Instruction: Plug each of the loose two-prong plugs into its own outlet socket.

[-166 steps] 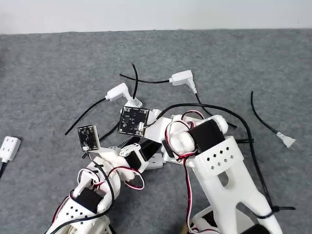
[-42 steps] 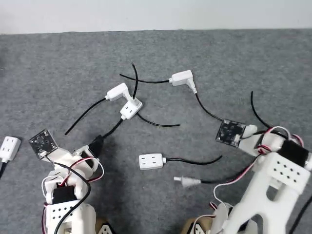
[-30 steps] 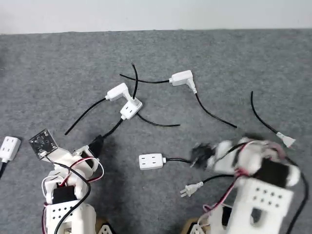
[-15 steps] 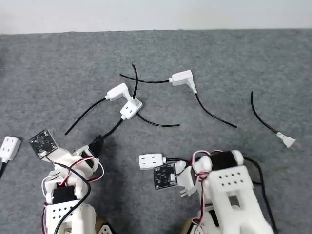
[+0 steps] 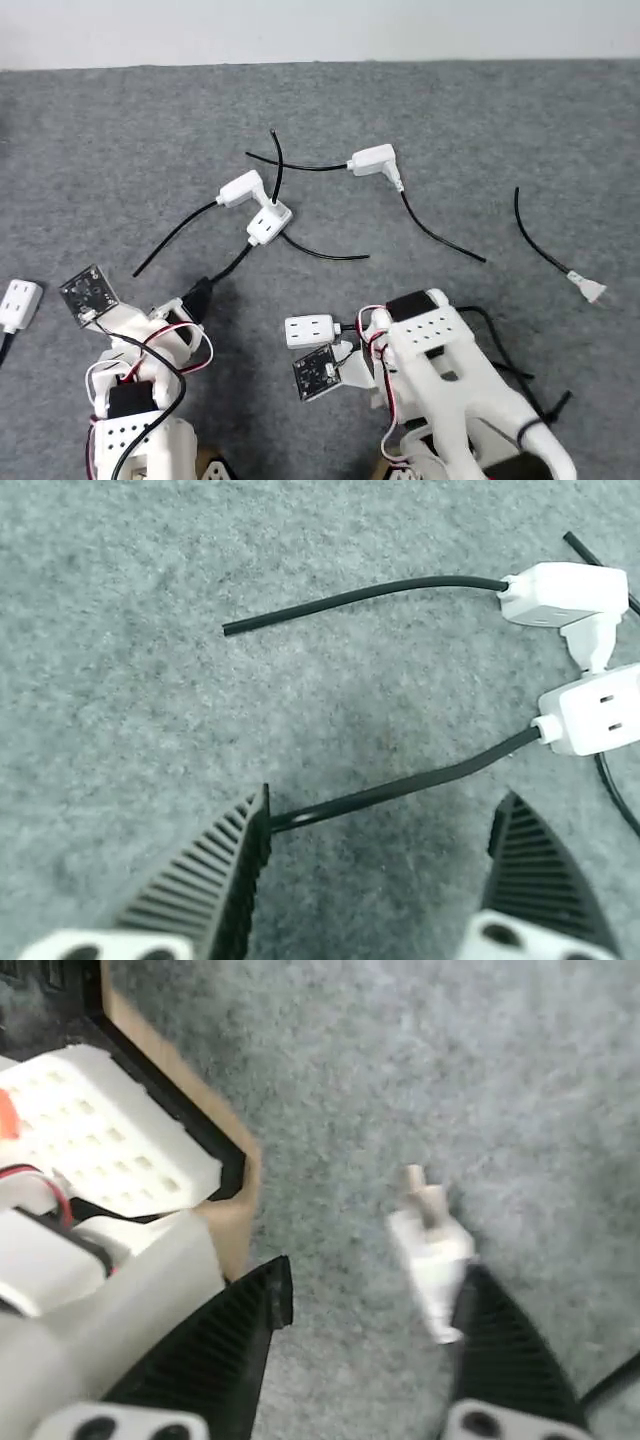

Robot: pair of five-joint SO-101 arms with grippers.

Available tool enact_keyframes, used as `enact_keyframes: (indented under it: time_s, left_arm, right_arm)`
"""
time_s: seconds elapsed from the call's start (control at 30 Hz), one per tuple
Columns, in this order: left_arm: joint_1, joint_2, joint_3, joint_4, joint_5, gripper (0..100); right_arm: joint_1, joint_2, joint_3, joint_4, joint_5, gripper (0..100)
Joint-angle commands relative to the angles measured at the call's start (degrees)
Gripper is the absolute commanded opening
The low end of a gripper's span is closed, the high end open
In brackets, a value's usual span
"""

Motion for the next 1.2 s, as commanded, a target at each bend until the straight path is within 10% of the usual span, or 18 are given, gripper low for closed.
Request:
enact_keyframes:
  time_s: [0.0, 1.17]
  left_arm:
    - [0.4, -0.5, -0.4, -1.7, -0.4, 33]
    - [0.4, -0.5, -0.4, -1.7, -0.4, 33]
  right_arm:
    - [-0.3, 3.2, -2.8, -2.9, 0.4, 8.9]
    - [11.9, 29.1, -42.6, -5.5, -2.7, 0.9]
